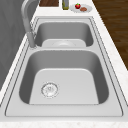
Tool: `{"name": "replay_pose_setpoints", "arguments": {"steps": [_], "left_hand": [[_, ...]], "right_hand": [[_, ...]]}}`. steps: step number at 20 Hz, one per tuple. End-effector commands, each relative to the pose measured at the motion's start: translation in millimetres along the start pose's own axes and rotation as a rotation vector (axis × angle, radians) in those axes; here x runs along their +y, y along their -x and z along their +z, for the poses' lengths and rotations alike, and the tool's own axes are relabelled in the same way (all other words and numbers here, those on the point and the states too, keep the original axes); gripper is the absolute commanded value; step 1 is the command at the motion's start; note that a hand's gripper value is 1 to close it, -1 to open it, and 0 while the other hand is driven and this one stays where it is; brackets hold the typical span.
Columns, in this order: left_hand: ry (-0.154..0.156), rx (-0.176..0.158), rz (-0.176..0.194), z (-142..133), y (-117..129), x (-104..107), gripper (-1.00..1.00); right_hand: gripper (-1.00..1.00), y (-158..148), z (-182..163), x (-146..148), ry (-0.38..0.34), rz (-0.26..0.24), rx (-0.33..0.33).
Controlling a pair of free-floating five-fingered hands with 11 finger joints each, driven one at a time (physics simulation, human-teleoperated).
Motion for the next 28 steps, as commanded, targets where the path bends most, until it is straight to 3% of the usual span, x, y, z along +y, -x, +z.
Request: {"name": "replay_pose_setpoints", "arguments": {"steps": [1,9,22,25,26,28], "left_hand": [[0.000,0.000,0.000,0.0,0.0,0.0,0.00],[0.000,0.000,0.000,0.0,0.0,0.0,0.00],[0.000,0.000,0.000,0.0,0.0,0.0,0.00],[0.000,0.000,0.000,0.0,0.0,0.0,0.00],[0.000,0.000,0.000,0.0,0.0,0.0,0.00],[0.000,0.000,0.000,0.0,0.0,0.0,0.00]], "right_hand": [[1.00,16.0,-2.0,-18.6,0.004,-0.027,0.048],[1.00,20.5,-12.4,-48.2,-0.078,-0.067,0.006],[1.00,25.3,-17.7,-88.7,-0.143,-0.108,0.000],[1.00,23.9,-15.6,-93.9,-0.199,-0.109,-0.013],[-1.00,25.1,-14.6,-96.0,-0.209,-0.109,-0.013],[-1.00,27.9,-6.1,-103.4,-0.126,-0.103,-0.010]]}}
